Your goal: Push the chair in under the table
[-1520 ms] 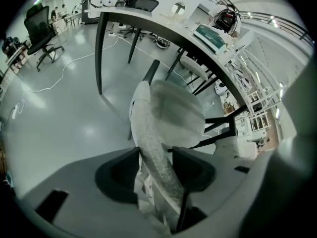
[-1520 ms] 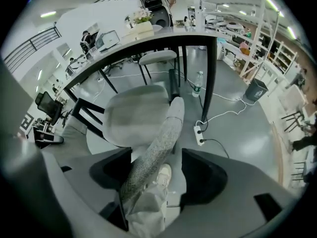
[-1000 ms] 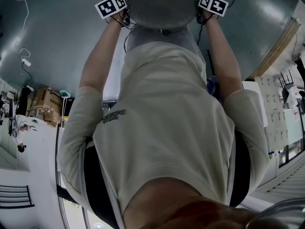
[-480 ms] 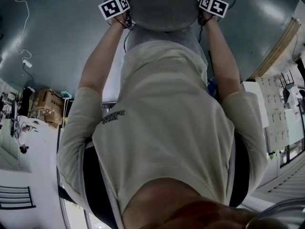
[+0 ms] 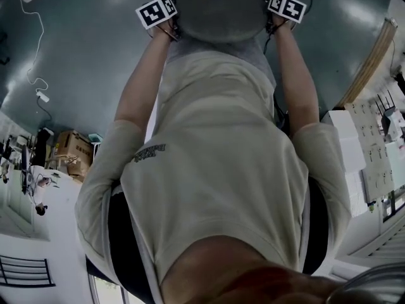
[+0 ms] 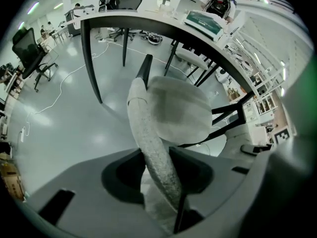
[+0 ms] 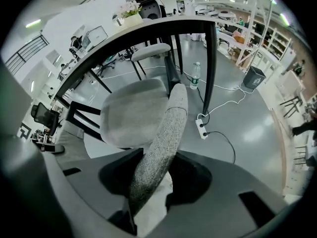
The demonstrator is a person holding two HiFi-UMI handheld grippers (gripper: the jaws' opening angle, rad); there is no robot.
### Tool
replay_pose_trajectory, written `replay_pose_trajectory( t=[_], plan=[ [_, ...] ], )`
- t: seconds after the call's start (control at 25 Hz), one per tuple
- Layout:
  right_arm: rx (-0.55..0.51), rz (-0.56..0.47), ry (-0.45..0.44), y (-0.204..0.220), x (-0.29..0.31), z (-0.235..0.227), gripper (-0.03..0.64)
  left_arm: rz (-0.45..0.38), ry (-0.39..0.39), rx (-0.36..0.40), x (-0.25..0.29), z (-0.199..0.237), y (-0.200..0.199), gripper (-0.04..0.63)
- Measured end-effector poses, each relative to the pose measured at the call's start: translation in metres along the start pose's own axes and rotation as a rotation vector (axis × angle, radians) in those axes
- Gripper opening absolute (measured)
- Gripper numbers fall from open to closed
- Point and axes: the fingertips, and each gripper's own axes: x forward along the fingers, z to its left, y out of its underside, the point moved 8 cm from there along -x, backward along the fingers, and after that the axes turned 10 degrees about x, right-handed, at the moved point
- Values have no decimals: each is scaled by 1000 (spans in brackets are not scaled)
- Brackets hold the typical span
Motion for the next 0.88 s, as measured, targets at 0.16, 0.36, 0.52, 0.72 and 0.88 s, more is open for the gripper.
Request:
replay_pose_trajectory(
  t=[0.16,0.36,0.52,0.72,0.88],
  plan=[
    [-1,-16,0,-14,-1,3,160,-8,7,2,0,-2,-12,155],
    [-7,-25,1,-33,0,8,163,-28,2,1,0,-2,-33,155],
    [1,-29,-1,-54,3,16,163,-36,-2,0,0,-2,-57,155],
    [19,-36,-11,-87,10,20,164,-43,-9,6,5,-6,-94,155],
    [24,-47,-12,-117,19,30,164,-54,-20,30,11,-3,-130,155]
  ],
)
